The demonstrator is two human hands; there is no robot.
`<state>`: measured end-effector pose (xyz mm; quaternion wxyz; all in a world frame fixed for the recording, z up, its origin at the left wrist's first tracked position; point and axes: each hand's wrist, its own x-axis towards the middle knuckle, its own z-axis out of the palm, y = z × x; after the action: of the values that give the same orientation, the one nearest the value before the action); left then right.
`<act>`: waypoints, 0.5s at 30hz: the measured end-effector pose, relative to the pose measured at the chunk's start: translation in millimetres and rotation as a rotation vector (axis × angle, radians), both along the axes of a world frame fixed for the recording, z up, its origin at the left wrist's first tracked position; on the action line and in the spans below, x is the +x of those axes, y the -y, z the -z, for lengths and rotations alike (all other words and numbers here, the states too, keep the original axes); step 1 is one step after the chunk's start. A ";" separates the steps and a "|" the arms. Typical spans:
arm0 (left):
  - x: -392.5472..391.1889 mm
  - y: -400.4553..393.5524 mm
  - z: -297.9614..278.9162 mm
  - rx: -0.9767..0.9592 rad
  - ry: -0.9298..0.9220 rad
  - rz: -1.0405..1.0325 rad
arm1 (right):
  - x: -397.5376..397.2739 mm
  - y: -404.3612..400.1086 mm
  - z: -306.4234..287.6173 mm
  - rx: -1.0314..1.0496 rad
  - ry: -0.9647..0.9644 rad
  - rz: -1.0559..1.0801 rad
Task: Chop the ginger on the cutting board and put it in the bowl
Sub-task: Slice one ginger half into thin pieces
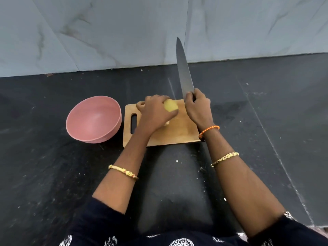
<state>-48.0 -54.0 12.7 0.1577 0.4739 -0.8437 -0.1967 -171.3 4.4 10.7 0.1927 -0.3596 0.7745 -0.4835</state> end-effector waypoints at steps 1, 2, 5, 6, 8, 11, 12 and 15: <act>9.2 6.7 -3.7 0.017 -0.056 -0.070 | -3.6 1.5 -0.2 -0.001 0.005 0.001; 18.5 13.3 -7.1 0.047 -0.082 -0.131 | -6.5 2.4 0.3 -0.001 0.013 0.003; 37.7 28.8 -14.2 0.111 0.133 -0.165 | -10.9 3.2 5.1 -0.008 0.051 0.011; 40.2 31.9 -15.4 0.125 0.216 -0.151 | -10.9 3.2 6.7 -0.005 0.063 0.003; 40.5 33.8 -15.2 0.137 0.293 -0.130 | -10.7 2.1 9.6 0.006 0.079 -0.020; 41.5 37.5 -9.4 0.153 0.293 -0.104 | -9.8 -4.5 11.6 0.022 0.100 -0.052; 42.8 36.0 -10.2 0.155 0.283 -0.096 | -9.0 -8.1 12.8 0.033 0.103 -0.064; 41.6 18.0 -15.7 0.070 0.147 -0.075 | -6.0 -23.4 17.5 0.072 0.121 -0.084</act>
<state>-6.4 -72.1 28.4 0.0859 0.5237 -0.8272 -0.1848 -177.3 27.9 -6.9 0.2722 -0.3547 0.7625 -0.4677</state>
